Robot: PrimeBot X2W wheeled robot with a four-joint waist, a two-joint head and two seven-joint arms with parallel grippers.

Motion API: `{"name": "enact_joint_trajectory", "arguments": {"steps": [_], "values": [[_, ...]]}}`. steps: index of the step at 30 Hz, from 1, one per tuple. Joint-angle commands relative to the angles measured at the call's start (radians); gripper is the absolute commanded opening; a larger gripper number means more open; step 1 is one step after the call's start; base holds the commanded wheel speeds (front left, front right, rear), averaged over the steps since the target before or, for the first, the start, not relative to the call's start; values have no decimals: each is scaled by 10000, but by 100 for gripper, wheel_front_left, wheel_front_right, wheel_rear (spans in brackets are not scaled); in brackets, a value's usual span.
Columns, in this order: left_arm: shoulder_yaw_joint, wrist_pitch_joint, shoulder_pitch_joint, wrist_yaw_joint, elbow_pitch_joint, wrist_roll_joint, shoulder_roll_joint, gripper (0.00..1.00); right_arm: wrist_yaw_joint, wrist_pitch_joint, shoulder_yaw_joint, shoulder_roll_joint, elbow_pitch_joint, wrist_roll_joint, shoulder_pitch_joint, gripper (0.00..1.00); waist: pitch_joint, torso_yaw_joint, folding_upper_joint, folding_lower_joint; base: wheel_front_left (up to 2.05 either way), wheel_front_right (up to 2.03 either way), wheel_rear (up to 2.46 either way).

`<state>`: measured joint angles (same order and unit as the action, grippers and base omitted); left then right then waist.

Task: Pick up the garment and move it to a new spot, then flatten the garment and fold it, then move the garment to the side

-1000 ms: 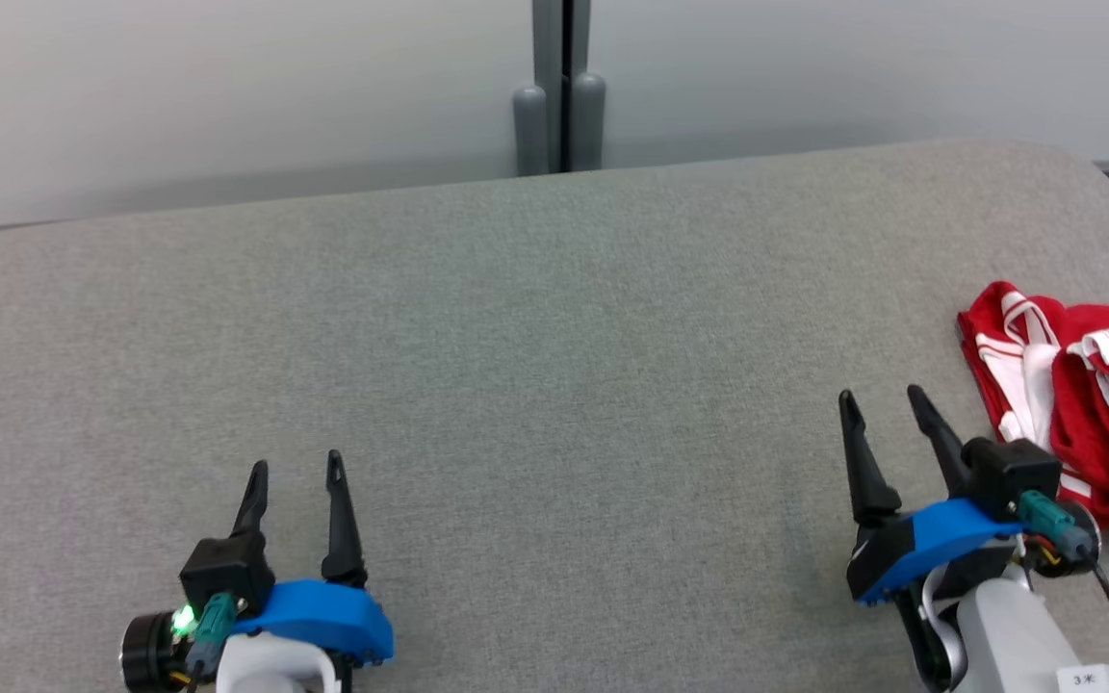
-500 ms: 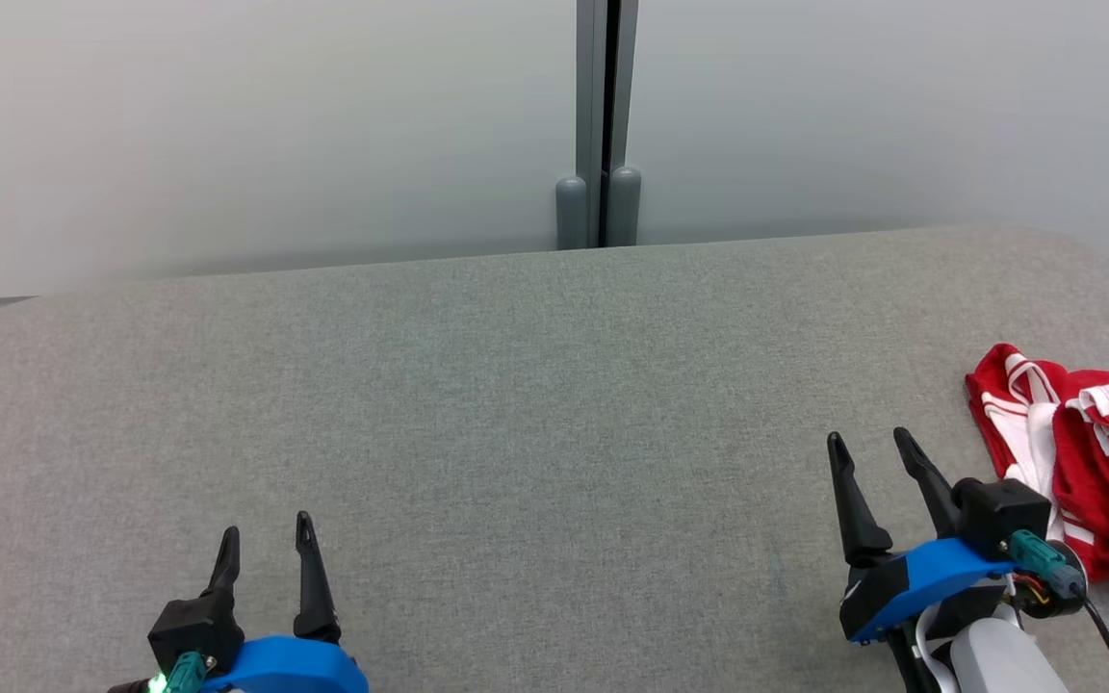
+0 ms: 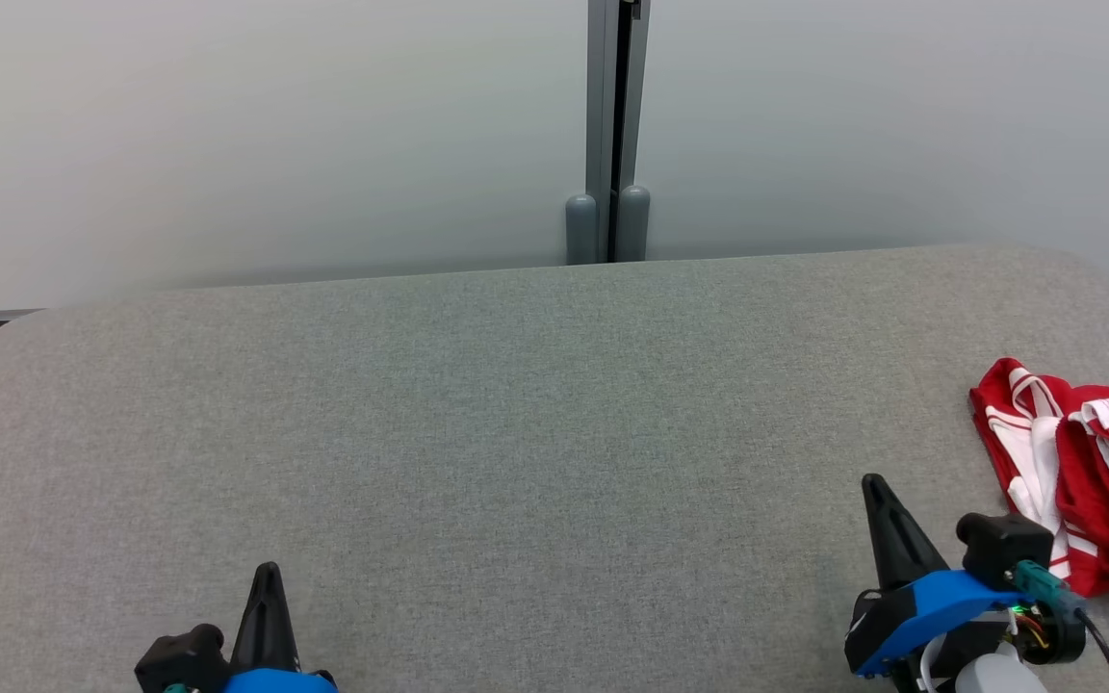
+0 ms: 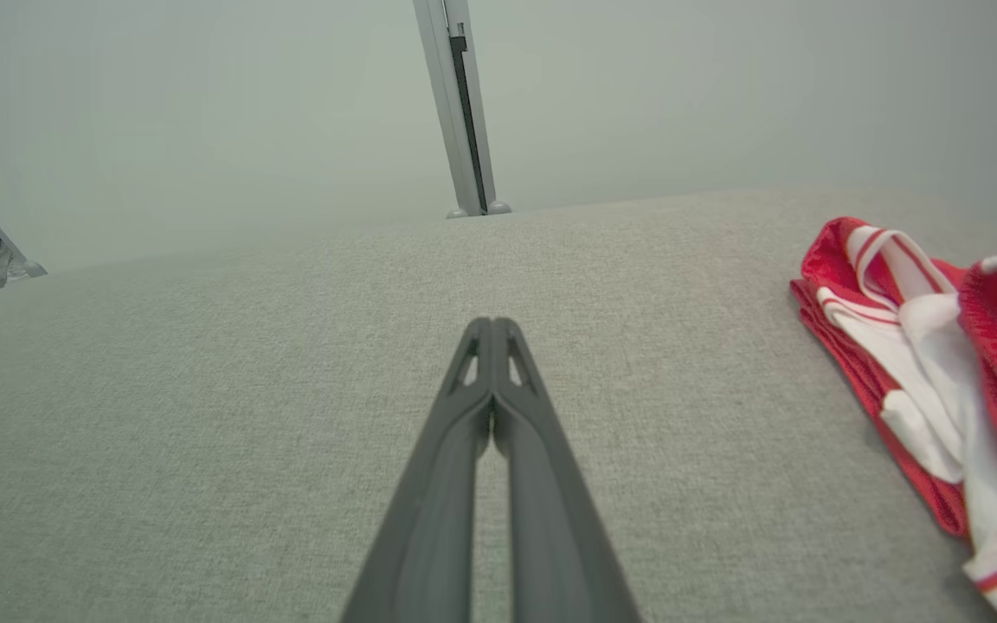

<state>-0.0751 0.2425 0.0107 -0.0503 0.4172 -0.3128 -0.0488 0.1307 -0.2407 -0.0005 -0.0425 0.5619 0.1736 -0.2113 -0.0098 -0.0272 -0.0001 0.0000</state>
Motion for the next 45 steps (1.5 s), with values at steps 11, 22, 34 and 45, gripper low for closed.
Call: {"name": "enact_joint_trajectory", "arguments": {"steps": [11,22,34,45], "values": [[339,-560,-342,323,-428,-2166,-6,0,0,555,-199,-45,-690,2415,38,0,13,26,0,0,0,0,0],[573,-1012,-485,557,-653,-3845,-8,0,0,993,-321,-54,-1113,4276,210,0,25,50,0,0,0,0,0],[796,-1427,-609,766,-835,-5331,-10,0,0,1410,-454,-63,-1462,5918,353,0,37,75,0,0,0,0,0],[978,-1799,-741,952,-1000,-6647,-13,0,0,1780,-575,-71,-1766,7375,463,0,48,99,0,0,0,0,0]]}}
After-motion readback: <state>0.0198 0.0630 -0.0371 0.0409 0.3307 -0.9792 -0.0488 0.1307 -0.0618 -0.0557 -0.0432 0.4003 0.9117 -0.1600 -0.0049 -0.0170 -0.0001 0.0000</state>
